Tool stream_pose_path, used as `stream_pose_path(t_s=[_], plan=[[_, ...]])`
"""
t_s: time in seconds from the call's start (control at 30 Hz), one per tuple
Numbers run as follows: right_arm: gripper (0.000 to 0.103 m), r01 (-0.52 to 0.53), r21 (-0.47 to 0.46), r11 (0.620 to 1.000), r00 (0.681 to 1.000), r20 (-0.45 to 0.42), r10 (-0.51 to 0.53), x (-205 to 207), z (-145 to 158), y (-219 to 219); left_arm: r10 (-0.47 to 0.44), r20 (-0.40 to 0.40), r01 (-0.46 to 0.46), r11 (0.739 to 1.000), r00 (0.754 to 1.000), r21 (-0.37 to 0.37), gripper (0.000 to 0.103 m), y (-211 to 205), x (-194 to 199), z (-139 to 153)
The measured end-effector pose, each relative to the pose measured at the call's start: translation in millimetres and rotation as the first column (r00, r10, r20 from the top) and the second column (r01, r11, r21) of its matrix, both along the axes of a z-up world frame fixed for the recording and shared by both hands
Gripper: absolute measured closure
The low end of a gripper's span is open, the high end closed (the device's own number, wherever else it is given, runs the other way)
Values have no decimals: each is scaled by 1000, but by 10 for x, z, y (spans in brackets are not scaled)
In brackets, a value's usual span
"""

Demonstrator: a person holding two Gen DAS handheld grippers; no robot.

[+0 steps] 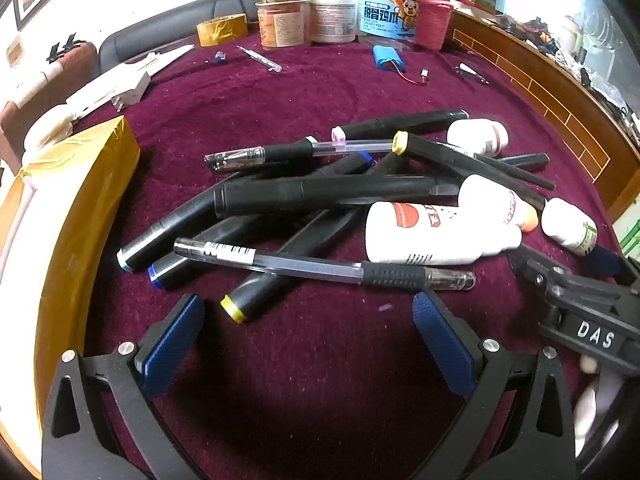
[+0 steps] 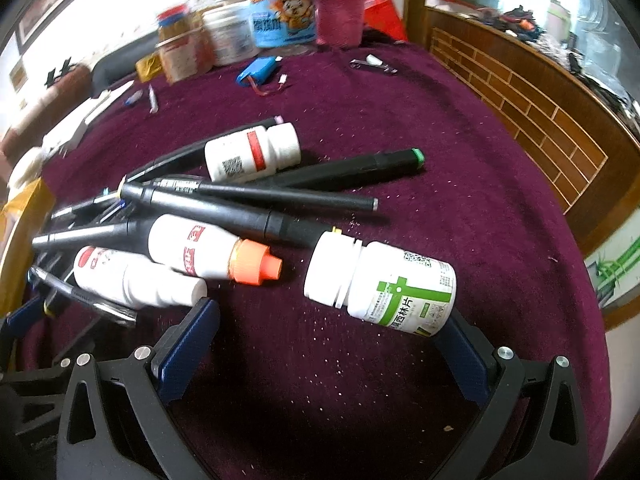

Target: Organize rigid objects

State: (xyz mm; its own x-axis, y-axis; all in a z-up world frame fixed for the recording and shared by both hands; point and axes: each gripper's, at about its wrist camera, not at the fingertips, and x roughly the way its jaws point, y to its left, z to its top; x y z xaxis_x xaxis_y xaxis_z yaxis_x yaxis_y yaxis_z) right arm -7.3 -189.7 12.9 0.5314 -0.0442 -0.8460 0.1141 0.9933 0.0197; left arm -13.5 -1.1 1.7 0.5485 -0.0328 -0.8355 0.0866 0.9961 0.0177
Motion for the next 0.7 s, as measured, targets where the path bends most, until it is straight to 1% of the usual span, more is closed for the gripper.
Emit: stream_pose_path(t_s=[0.13,0.23,0.27,0.37,0.4,0.47,0.5,0.57,0.6,0.67,0.7], plan=[[1,-4,-2,1000,1000,-25,4,-10,3,14,-24,-23,23,999,999,-33,0,90,-77,35],[1,-31,1,1000,999,-41,31,9,-6,12,-19,23,22,994,1000,-111,0,290,-243,179],[2,-45,2,999,998,-51,45,0,-1,7,-20,52,26,991,998,-130,0,378,-305,257],[2,-35,3,999,997,-74,35,-79,46,-33,-34,121,51,988,992,-143,0,540,-384,412],[2,-24,9,1000,998,-49,25,-127,99,-59,-39,142,61,986,989,-152,0,578,-393,449],[2,9,15,1000,996,93,-10,-279,312,-103,-48,188,79,984,981,-160,0,621,-407,509],[2,29,18,999,980,196,-32,-379,443,-122,-52,199,85,983,979,-160,0,617,-403,527],[2,40,45,998,940,336,-53,-499,585,-149,-90,222,128,978,971,-163,0,560,-409,562],[2,46,51,998,924,377,-62,-512,626,-155,-133,230,170,974,964,-149,0,474,-420,590],[4,71,14,997,932,356,-72,-364,616,-151,-193,240,222,970,951,-100,0,312,-434,606],[11,73,10,997,933,353,-72,-302,586,-146,-227,248,247,968,942,-51,0,191,-432,611]])
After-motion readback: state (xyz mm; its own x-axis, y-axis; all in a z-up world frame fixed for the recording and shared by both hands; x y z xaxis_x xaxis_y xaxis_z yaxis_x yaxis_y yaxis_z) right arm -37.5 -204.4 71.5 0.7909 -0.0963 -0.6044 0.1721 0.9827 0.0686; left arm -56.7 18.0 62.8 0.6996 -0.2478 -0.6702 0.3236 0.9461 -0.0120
